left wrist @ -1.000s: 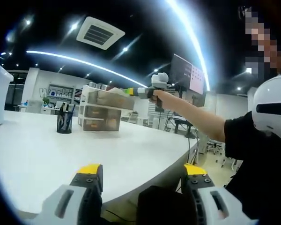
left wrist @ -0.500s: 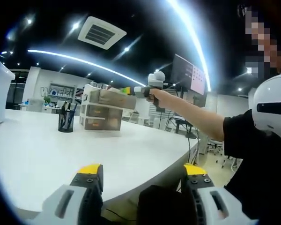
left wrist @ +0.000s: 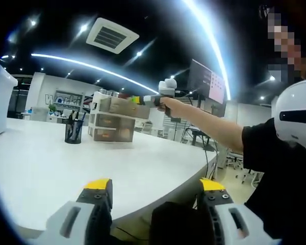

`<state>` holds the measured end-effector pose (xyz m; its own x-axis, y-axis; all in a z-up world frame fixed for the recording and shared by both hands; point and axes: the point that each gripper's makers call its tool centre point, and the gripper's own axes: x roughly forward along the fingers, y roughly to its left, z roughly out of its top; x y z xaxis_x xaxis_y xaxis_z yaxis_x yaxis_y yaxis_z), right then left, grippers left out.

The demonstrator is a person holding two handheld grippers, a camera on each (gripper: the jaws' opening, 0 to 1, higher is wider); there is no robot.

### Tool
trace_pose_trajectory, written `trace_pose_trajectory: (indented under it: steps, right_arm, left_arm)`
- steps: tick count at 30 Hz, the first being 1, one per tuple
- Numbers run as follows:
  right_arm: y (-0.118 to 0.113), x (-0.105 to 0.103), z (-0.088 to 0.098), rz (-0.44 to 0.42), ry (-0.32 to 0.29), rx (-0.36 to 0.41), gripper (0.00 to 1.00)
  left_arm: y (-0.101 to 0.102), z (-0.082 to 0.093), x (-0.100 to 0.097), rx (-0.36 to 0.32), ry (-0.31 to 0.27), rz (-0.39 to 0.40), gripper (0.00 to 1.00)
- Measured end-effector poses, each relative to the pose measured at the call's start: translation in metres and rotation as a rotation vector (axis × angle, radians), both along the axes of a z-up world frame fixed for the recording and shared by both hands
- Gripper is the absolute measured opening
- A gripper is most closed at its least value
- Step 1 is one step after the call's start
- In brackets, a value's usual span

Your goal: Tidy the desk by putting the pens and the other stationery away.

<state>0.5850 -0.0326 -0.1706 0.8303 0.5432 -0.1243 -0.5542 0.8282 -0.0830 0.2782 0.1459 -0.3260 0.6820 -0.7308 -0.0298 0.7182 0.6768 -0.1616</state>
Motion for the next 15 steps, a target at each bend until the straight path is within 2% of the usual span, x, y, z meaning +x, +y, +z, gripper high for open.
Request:
trace_pose_trajectory:
  steps: [6, 15]
  right_arm:
    - [-0.007, -0.010, 0.002, -0.008, -0.035, -0.014, 0.27]
    - [-0.019, -0.039, -0.004, -0.002, -0.095, -0.073, 0.27]
  left_arm:
    - [-0.001, -0.001, 0.000, -0.001, 0.004, -0.001, 0.67]
    - [-0.006, -0.003, 0.000, 0.005, 0.006, -0.009, 0.66]
